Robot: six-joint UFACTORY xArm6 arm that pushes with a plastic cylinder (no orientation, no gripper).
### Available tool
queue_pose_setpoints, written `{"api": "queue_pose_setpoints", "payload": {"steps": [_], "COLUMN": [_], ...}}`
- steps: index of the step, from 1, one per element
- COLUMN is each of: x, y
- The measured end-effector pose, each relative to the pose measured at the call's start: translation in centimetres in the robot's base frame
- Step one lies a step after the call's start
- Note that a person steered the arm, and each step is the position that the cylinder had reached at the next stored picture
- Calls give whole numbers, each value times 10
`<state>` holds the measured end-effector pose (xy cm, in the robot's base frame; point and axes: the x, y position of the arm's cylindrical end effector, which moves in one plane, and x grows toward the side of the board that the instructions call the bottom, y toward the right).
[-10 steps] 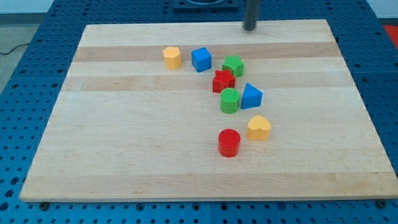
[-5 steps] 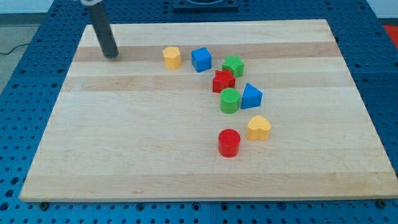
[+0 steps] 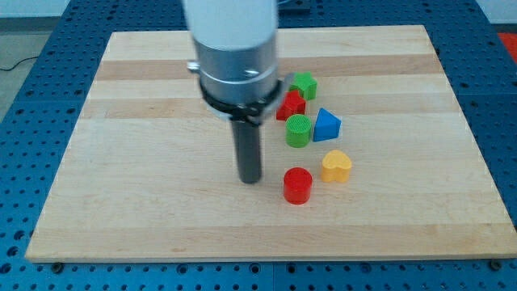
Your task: Move red circle towards bottom right
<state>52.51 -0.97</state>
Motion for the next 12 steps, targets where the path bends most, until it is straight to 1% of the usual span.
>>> {"api": "queue_pose_setpoints", "payload": {"steps": [1, 3, 4, 6, 7, 8, 9, 11, 12], "x": [22, 45, 49, 35, 32, 19, 15, 19, 38], "y": [35, 95, 93, 102, 101, 92, 99, 150, 154]}}
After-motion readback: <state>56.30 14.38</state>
